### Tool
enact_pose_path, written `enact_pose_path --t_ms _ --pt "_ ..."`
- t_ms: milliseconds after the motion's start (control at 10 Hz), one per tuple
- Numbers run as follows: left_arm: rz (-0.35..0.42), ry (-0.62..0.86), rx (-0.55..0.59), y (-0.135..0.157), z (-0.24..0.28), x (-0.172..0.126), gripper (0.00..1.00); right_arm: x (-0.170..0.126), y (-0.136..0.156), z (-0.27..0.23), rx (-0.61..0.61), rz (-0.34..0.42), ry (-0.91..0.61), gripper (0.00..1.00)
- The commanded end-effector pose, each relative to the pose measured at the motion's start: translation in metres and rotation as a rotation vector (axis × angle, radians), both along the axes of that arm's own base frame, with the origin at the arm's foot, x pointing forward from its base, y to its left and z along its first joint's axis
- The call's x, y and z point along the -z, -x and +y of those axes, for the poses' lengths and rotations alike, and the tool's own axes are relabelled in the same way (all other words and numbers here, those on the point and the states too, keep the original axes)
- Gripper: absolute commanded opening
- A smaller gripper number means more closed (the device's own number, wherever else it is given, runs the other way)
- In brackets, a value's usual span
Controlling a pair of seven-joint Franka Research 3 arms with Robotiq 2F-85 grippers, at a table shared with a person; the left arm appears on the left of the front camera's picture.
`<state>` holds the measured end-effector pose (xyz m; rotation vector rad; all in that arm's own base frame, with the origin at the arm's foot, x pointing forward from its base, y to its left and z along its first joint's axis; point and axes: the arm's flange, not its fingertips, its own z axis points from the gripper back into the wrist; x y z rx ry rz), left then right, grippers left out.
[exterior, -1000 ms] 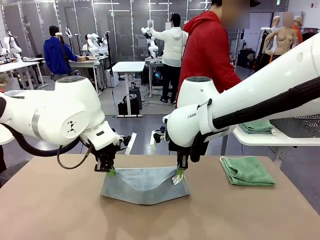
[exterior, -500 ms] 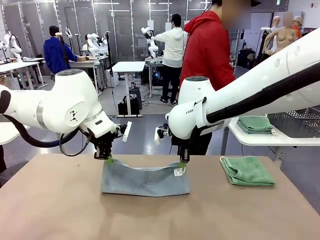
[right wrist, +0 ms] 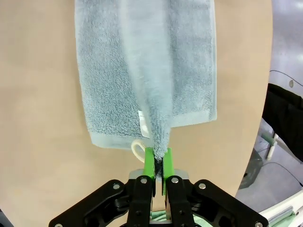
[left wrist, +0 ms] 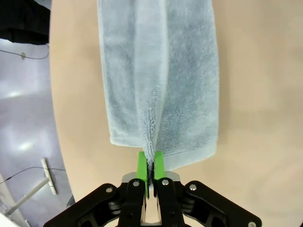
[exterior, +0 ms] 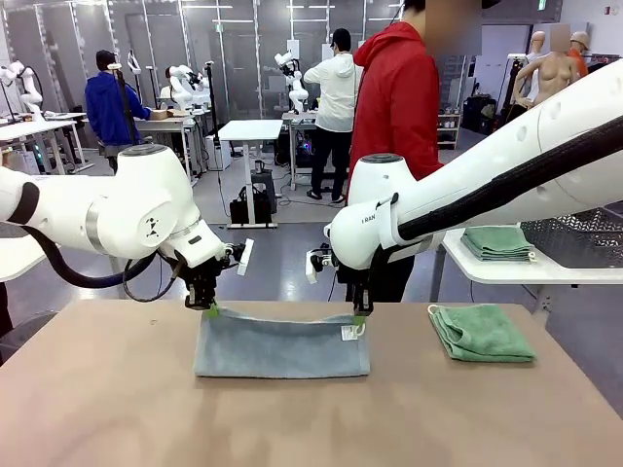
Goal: Fold the towels and place them in the basket.
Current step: When a person lays out a Towel with hook on the table, fold it in half twice.
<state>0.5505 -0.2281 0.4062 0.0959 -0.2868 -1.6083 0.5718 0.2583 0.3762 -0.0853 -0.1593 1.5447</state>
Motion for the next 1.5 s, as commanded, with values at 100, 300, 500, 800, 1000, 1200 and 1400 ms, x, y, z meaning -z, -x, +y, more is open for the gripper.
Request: enact_pose_path --t_ms 100,300,500,800,1000,1200,1400 --pt "-0.009 0.014 0.015 -0.023 0.01 0.005 0.07 0.007 -0.016 -0.005 -0.02 -0.014 0.008 0.08" --pt "0.009 0.024 0.011 -0.036 0.013 0.011 0.07 0.011 -0.026 -0.004 -0.025 -0.026 -0.003 0.08" --pt "0.02 0.027 0.001 -0.043 0.016 0.019 0.07 0.019 -0.031 -0.003 -0.03 -0.042 -0.007 0.08" --pt "0.042 0.016 0.002 -0.058 0.02 0.032 0.07 0.028 -0.04 -0.002 -0.005 -0.048 0.001 0.08" --pt "0.065 0.011 0.0 -0.067 0.021 0.042 0.07 0.034 -0.042 -0.001 0.019 -0.038 0.002 0.08" --pt "0.097 0.016 -0.009 -0.074 0.025 0.051 0.07 0.038 -0.044 0.0 0.02 -0.034 0.004 0.08" --pt "0.115 0.02 -0.008 -0.075 0.026 0.058 0.07 0.041 -0.045 0.001 0.011 -0.036 0.003 0.08"
